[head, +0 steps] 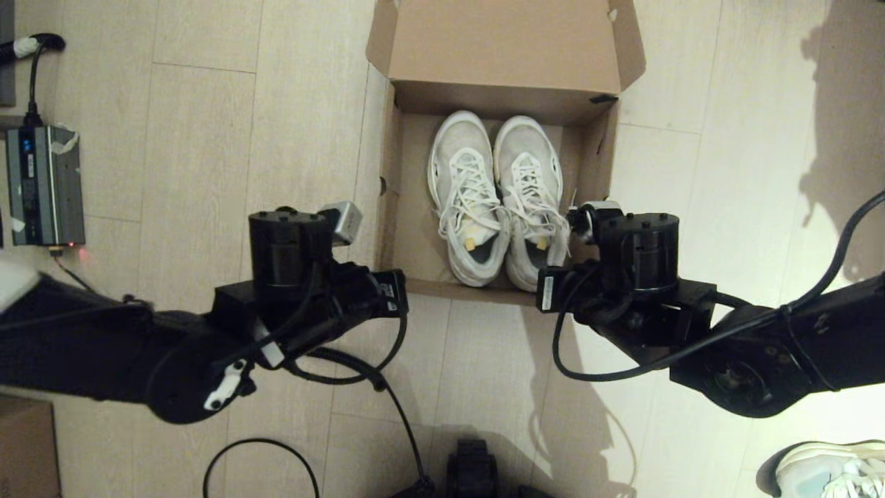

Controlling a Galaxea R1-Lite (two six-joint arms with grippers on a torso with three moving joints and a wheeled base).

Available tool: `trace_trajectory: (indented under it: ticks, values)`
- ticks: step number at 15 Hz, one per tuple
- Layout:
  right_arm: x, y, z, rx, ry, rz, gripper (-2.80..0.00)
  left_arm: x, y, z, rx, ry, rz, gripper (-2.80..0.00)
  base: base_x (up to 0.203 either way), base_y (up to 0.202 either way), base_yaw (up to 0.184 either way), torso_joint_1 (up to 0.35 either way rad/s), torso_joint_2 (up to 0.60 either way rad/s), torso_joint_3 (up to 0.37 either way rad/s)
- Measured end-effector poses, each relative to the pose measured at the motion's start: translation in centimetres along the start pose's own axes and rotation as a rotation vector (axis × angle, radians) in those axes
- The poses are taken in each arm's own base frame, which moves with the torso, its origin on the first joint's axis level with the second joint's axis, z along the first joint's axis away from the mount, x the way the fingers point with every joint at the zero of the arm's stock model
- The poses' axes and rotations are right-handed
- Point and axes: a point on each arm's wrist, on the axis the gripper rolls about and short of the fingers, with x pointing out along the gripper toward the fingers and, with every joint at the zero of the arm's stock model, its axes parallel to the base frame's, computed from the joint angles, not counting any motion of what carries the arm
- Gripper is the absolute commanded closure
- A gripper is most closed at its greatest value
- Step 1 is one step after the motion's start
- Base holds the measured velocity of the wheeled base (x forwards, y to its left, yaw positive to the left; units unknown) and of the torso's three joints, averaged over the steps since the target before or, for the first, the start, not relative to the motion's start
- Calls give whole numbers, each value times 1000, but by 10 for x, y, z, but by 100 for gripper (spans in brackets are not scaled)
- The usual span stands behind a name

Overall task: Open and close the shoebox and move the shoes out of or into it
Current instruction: Close the shoe box

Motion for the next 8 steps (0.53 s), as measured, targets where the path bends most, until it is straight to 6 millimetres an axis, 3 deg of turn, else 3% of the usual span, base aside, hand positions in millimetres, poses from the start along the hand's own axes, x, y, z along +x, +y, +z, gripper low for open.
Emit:
trace_trajectory:
  ticks: [8]
  values:
    - [13, -18, -16, -2, 38, -38, 0, 62, 12, 5, 45, -38, 40, 0, 0, 0, 0, 0, 0, 0]
